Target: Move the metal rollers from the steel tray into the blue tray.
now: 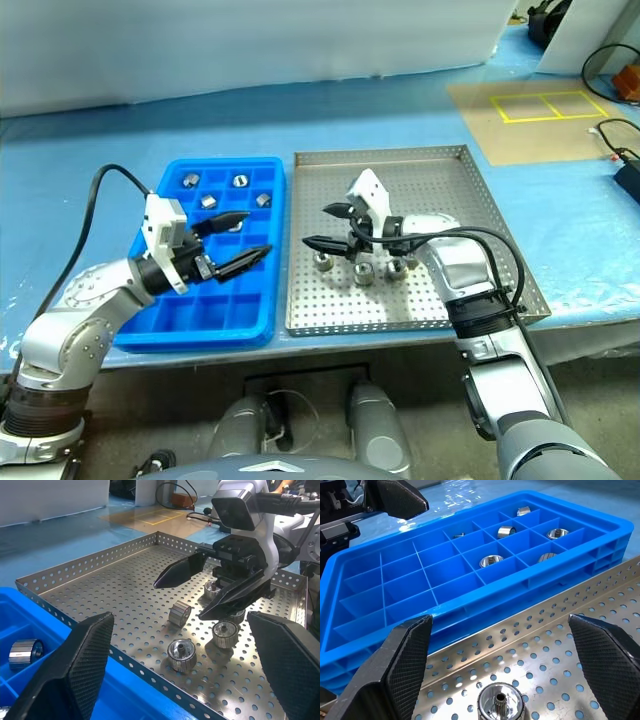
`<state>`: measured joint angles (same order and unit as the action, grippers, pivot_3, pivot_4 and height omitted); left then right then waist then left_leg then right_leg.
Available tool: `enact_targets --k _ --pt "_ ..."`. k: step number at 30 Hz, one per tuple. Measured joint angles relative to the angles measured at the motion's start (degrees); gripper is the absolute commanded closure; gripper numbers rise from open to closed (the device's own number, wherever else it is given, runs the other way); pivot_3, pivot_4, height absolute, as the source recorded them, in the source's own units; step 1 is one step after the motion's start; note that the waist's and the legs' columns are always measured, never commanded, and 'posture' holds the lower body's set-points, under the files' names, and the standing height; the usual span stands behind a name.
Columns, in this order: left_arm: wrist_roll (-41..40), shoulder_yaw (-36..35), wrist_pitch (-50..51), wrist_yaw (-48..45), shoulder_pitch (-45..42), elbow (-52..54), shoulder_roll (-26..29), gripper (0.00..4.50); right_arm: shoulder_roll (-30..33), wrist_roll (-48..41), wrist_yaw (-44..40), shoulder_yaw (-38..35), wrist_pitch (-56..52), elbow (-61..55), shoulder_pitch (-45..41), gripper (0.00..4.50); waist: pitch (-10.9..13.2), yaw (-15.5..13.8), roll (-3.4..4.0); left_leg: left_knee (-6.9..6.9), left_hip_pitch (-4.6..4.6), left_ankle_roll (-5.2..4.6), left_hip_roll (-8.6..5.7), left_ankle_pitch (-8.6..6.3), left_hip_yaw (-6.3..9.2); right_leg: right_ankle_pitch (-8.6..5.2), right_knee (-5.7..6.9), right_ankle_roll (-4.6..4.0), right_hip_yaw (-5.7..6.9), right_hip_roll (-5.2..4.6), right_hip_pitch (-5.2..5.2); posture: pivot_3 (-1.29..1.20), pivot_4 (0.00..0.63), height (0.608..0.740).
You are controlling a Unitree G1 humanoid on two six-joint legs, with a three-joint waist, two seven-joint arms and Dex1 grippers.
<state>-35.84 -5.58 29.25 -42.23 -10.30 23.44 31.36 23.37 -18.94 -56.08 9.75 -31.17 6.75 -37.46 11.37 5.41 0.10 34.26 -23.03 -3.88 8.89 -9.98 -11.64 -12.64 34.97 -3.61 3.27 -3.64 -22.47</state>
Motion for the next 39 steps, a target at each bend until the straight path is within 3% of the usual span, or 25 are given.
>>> enact_targets --k 26,35,39 --pt "2.1 1.9 -0.1 -2.0 -1.5 -1.3 0.4 0.00 0.6 0.0 0.7 0.0 0.0 0.0 0.1 0.03 0.0 0.1 0.00 0.00 0.00 0.00 0.00 0.00 0.00 0.00 0.00 0.00 0.00 0.00 -0.01 -0.50 0.150 0.740" --pt "3.9 2.9 -1.4 -6.5 -7.2 -6.9 2.7 0.00 0.7 0.0 1.8 -0.1 0.0 -0.2 0.3 0.03 0.0 0.3 0.00 0.00 -0.01 0.00 0.00 0.00 -0.01 0.00 -0.01 0.00 0.00 0.01 -0.02 -0.54 0.150 0.740" --pt "5.7 5.0 -2.2 -10.7 -13.6 -12.2 4.0 0.00 1.6 0.0 2.1 -0.7 0.2 -0.3 0.3 0.03 0.0 0.2 0.01 0.01 -0.02 0.00 -0.02 0.01 -0.01 0.00 -0.02 0.00 -0.01 0.00 0.01 -0.58 0.150 0.740"
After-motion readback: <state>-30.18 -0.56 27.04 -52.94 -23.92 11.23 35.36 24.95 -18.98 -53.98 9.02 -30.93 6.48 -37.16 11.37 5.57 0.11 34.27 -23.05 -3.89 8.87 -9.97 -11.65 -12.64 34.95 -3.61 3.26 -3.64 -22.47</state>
